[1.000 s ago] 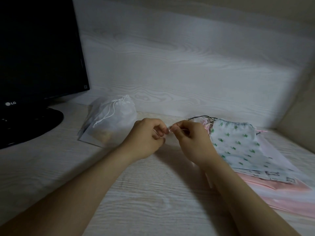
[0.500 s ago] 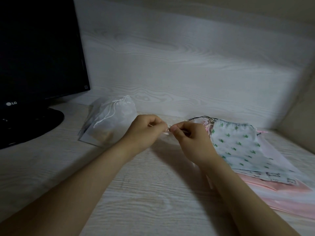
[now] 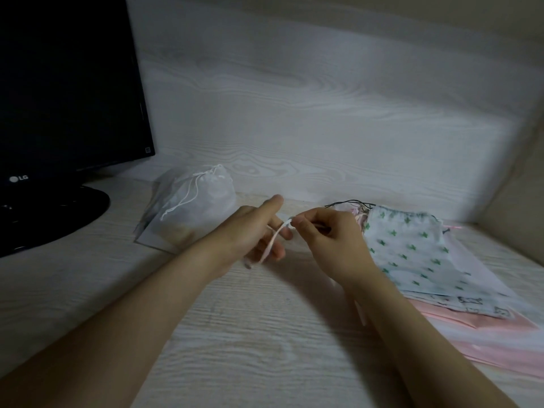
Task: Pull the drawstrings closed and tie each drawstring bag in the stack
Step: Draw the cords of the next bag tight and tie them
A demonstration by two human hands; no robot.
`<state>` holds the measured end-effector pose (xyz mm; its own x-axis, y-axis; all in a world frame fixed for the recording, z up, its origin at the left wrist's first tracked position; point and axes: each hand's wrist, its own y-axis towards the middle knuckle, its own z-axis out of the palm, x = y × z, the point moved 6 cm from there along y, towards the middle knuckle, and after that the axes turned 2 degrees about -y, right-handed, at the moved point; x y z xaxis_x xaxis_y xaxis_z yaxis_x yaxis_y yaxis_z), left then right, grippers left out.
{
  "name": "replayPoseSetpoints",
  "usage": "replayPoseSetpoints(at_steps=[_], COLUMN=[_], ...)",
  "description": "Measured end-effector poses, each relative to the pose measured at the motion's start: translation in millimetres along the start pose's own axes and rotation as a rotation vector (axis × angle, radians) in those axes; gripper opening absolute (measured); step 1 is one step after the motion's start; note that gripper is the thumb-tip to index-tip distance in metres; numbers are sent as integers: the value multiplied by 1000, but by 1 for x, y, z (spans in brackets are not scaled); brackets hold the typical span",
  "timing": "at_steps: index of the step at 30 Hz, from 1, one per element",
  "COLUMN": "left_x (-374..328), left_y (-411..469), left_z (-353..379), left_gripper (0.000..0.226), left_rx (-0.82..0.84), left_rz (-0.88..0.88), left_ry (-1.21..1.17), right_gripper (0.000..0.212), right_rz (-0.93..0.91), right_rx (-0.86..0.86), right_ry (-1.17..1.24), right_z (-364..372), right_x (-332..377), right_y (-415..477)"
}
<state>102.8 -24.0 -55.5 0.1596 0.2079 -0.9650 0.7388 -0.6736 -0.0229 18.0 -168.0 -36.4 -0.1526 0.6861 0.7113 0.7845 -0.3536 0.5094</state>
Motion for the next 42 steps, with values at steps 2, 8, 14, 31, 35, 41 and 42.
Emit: replayPoseSetpoints(at_steps=[2, 8, 14, 31, 35, 41, 42], left_x=[-2, 5, 10, 7, 2, 5, 6], left_y=[2, 2, 3, 4, -1, 6, 7], left_z=[2, 1, -8, -12, -8, -14, -14], left_gripper=[51, 25, 27, 33, 28, 23, 23], left_rx=[10, 8, -47, -80, -49, -173, -169], left_rz=[85, 1, -7, 29, 81, 142, 137], left_ry=[14, -79, 61, 115, 182, 126, 89], right_gripper=[23, 19, 20, 13, 13, 12, 12], right_rz=[-13, 5, -163, -32, -131, -239, -239], right_rx=[21, 15, -136, -23, -23, -41, -43], right_ry=[-8, -28, -331, -404, -386, -445, -430], right_z=[1, 0, -7, -5, -3, 1, 1], right_x=[4, 3, 4, -6, 1, 2, 3], right_y=[-1, -1, 0, 2, 1, 2, 2])
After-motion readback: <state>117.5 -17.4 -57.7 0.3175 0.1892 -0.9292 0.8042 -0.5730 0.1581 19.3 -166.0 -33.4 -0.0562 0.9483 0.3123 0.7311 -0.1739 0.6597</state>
